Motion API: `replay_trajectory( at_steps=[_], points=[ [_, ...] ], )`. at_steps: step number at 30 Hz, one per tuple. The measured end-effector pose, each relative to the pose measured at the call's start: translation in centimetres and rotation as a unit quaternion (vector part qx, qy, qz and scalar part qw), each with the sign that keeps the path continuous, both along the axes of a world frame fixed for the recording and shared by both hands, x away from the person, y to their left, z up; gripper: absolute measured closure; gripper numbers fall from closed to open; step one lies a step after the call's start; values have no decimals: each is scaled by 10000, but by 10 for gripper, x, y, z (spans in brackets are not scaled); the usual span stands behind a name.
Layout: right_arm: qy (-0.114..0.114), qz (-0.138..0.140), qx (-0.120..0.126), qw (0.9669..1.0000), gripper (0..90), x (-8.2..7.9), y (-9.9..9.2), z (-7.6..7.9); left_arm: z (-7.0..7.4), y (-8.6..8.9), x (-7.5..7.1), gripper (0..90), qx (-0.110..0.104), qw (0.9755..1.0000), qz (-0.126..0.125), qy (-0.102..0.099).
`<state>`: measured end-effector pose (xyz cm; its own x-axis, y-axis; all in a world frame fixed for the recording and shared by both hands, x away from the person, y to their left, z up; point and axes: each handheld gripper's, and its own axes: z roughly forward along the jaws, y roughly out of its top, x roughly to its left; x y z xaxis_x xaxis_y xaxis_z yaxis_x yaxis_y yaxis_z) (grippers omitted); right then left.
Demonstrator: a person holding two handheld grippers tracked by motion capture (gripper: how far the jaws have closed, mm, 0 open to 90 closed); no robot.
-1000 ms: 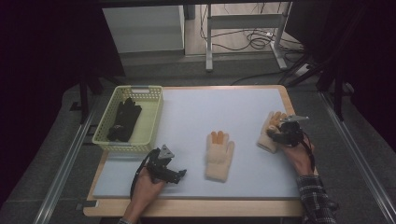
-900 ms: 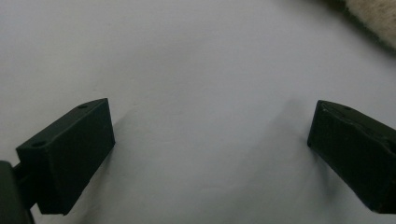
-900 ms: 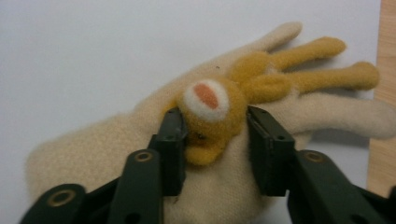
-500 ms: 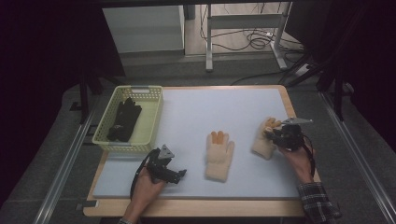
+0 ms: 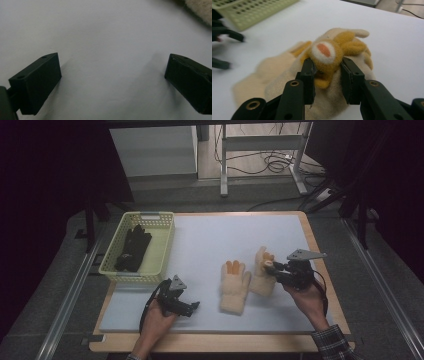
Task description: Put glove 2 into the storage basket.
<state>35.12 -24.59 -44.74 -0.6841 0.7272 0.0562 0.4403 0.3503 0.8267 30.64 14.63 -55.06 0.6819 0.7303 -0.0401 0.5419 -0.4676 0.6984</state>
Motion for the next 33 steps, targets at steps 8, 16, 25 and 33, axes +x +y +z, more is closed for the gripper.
replay_trajectory(
  at_steps=[8,16,25,33],
  points=[
    [168,572,159,9981,648,-19,49,1,0,0,0,7,2,10000,-2,-2],
    [366,703,-82,9968,644,-13,87,-30,0,0,0,7,12,10000,-10,3],
    [165,545,-573,9967,580,-13,99,-57,0,0,0,7,-2,10000,-1,-1],
    [279,564,-507,9967,483,-10,95,-66,0,0,0,7,15,10000,-15,4]
  ],
)
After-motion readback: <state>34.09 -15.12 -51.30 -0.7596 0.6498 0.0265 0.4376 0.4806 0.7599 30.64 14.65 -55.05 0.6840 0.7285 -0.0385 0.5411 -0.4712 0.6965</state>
